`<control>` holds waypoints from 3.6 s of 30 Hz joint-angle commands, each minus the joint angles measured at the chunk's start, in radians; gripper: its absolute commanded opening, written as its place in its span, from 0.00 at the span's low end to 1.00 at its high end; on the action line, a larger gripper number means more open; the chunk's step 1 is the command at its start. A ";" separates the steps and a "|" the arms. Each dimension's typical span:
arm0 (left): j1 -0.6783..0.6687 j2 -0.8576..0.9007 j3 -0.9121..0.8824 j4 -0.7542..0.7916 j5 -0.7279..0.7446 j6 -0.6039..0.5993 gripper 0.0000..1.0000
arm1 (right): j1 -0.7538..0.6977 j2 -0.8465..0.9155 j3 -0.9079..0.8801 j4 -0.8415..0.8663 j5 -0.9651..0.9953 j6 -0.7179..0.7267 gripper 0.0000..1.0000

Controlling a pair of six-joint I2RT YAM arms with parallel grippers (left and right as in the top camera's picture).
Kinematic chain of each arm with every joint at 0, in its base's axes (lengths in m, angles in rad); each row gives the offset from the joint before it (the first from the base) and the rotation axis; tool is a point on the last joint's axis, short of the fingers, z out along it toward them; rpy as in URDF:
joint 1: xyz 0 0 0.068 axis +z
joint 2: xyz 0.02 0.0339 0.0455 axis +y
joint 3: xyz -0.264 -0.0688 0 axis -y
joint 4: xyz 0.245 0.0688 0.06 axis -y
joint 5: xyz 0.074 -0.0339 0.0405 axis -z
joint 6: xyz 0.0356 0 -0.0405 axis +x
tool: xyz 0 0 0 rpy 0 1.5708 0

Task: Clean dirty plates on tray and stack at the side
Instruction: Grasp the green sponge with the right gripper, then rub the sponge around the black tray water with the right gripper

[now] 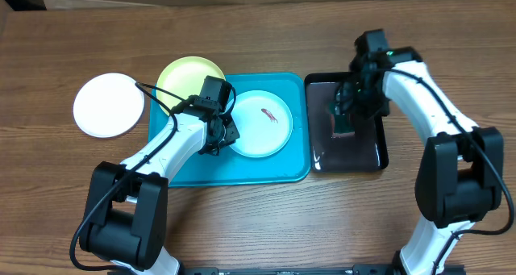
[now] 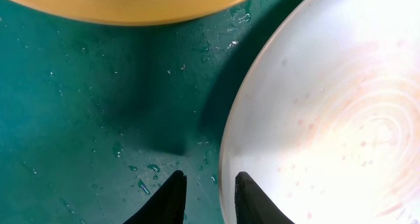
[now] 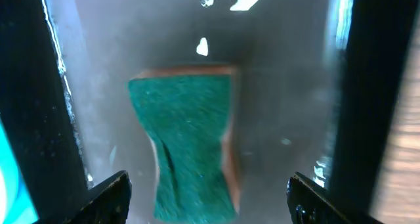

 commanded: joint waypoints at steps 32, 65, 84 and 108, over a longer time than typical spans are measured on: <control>-0.030 -0.023 -0.005 0.024 0.024 -0.018 0.21 | 0.034 -0.032 -0.119 0.119 0.020 0.000 0.53; -0.036 -0.023 -0.005 -0.019 0.000 -0.014 0.13 | 0.034 -0.032 -0.119 0.111 0.021 0.000 0.53; -0.036 -0.023 -0.032 -0.019 0.001 0.000 0.04 | 0.034 -0.032 -0.119 0.095 0.021 0.000 0.53; -0.036 -0.023 -0.032 -0.027 0.001 0.024 0.06 | 0.034 -0.032 -0.132 0.085 0.005 0.003 0.10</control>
